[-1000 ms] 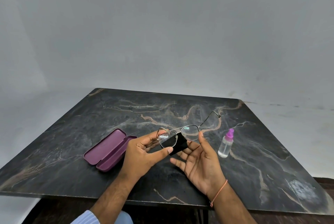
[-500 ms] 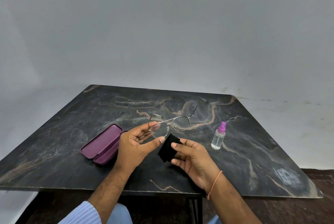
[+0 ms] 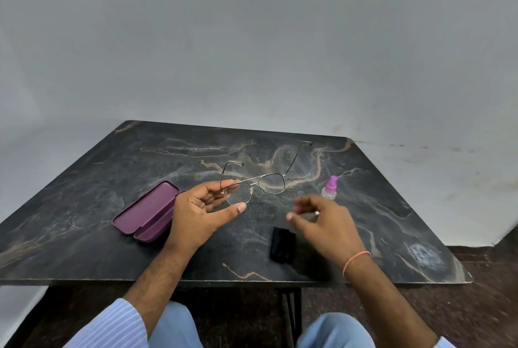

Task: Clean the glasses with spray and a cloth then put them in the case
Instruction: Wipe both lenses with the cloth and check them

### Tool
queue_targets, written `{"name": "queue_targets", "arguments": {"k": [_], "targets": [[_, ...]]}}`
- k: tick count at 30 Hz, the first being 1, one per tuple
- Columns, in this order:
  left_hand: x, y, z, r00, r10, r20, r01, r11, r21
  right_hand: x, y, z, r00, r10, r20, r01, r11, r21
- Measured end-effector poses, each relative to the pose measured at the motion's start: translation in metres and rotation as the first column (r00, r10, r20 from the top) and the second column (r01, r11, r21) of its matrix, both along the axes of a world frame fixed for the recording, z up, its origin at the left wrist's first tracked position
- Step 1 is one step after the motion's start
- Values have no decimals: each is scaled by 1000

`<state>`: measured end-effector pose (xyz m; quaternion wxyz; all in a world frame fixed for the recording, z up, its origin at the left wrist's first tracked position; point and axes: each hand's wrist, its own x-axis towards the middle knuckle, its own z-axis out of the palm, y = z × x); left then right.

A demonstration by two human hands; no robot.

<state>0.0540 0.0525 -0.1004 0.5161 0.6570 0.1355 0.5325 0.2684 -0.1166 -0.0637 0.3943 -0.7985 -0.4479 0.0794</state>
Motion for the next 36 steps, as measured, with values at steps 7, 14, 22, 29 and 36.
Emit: {"name": "queue_targets", "arguments": {"k": [7, 14, 22, 29, 36], "targets": [[-1, 1, -1, 999, -13, -39, 13, 1000, 4, -11, 10, 21, 975, 156, -159, -87, 924, 372], [-2, 3, -5, 999, -19, -33, 18, 1000, -22, -11, 15, 16, 981, 171, 87, -192, 893, 408], [-2, 4, -5, 999, -15, -43, 14, 1000, -11, -15, 17, 11, 871, 142, 471, -239, 959, 153], [-3, 2, -1, 999, 2, -32, -2, 1000, 0, -20, 19, 11, 712, 125, 691, -176, 984, 3], [-3, 1, 0, 1000, 12, -21, -12, 1000, -8, -20, 20, 13, 604, 138, 785, -157, 986, -53]]}}
